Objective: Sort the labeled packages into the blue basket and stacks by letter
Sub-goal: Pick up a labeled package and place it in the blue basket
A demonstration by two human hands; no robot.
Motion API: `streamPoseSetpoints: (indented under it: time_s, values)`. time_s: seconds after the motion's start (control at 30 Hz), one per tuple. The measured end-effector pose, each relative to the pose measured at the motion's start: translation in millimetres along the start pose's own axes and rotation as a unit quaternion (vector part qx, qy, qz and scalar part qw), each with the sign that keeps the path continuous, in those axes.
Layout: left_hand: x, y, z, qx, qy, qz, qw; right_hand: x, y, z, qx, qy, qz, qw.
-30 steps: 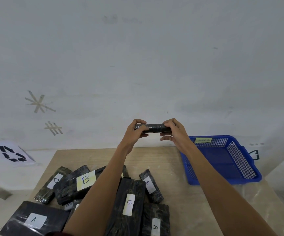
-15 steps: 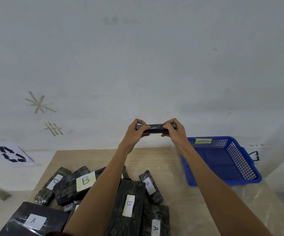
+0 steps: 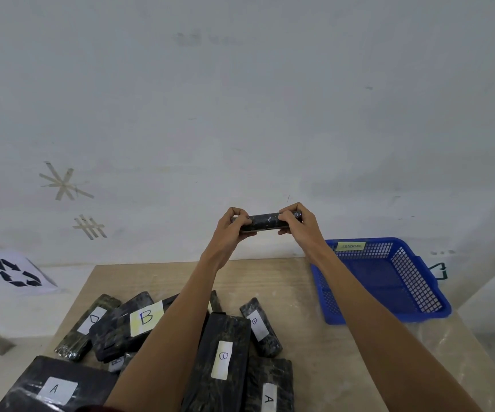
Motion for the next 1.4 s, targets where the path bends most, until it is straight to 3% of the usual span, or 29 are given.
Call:
streamPoseSetpoints:
  time_s: [0.27,0.43,0.5,0.6,0.67,0.8,1.03,1.2,1.4]
  values:
    - [6.8,-0.5,0.7,0.006,-0.01,-0.02,1.0,0.7,-0.3,3.0,-0.016,0.001,0.005,1.0]
    - [9.1,3.9,1.2,0.028,-0.037,-0.075,0.996,1.5,9.6,2.2,0.032,0.064,0.164,0.984]
    - [11.6,4.5,0.6,0.034,-0.053,-0.101,0.993,-1.3,5.8,5.1,0.037,0.111,0.297,0.948]
    - [17.5,-0.7,-0.5,0.035,-0.071,-0.111,0.991,-3.8,-12.3,7.9,0.064,0.188,0.553,0.809]
    - [19.8,-6.9,-0.3,0.032,-0.074,-0.105,0.991,-6.4,-21.0,9.1,0.081,0.203,0.589,0.778]
    - [26.3,-17.4,1.3,0.036,-0.079,-0.083,0.993,-4.4,-24.0,5.3,0.095,0.176,0.546,0.813]
    - [28.9,-38.1,6.9,-0.039,-0.057,0.064,0.996,9.0,-25.0,-7.2,-0.03,0.097,0.328,0.939]
    - [29.0,-45.0,9.0,-0.074,-0.041,0.087,0.993,13.5,-26.2,-8.1,-0.048,0.09,0.281,0.954]
    - [28.3,-37.5,6.4,-0.064,-0.048,0.066,0.995,24.4,-29.3,-13.3,-0.054,0.067,0.277,0.957]
Point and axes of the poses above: each hand's wrist, its own z-axis away from the middle knuckle, its own y-axis out of the back of the hand, x = y × z, the point moved 9 cm from there along -z, towards the middle knuckle, and after that the axes turned 14 degrees about -y, right-handed, at the moved point
